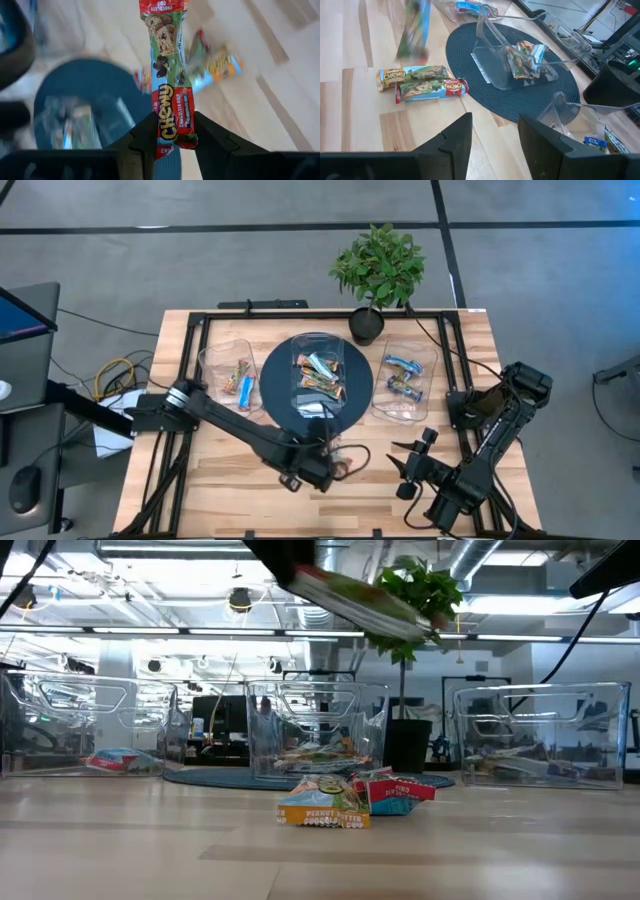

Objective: Pick and place Granola Bars by type
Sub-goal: Put the red granola bar into the left transparent bin

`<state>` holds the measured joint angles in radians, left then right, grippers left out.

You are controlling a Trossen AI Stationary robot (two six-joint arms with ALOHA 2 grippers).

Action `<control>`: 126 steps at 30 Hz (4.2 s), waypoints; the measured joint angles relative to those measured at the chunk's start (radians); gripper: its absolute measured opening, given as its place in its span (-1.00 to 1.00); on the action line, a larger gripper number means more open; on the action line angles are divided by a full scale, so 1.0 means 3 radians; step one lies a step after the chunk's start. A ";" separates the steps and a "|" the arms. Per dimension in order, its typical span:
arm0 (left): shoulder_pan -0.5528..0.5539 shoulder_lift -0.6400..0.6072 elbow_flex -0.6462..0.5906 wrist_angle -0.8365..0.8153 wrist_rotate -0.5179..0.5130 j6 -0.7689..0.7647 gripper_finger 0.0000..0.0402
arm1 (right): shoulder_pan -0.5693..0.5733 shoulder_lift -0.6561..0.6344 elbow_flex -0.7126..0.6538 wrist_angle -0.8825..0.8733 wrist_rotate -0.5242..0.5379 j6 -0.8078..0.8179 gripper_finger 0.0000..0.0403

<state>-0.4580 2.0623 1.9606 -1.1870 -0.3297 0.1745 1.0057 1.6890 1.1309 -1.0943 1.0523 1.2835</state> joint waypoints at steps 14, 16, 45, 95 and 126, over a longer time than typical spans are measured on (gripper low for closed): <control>-0.0013 -0.0835 -0.0086 -0.1262 -0.0800 -0.1325 -0.50 | -0.0001 0.0001 -0.0003 0.0036 -0.0011 0.0000 -0.25; -0.0012 -0.0978 -0.0186 -0.1286 -0.0800 -0.1392 -0.50 | -0.0001 0.0001 -0.0003 0.0036 -0.0011 0.0000 -0.25; 0.0536 -0.2950 -0.3370 -0.1118 -0.1414 -0.4141 -0.50 | -0.0348 0.0004 -0.0004 0.0088 -0.0013 -0.0031 -0.27; 0.0787 -0.2067 -0.3605 -0.0664 -0.1127 -0.4887 -0.50 | -0.0343 0.0004 -0.0006 0.0123 -0.0210 -0.0090 -0.32; 0.0838 -0.2009 -0.3606 -0.0695 -0.1122 -0.4667 -0.50 | -0.0343 0.0004 -0.0006 0.0124 -0.0206 -0.0093 -0.32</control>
<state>-0.2066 1.4597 0.8787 -1.3956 -0.6664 -1.2255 0.9028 1.6901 1.1290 -1.0571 0.9905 1.2555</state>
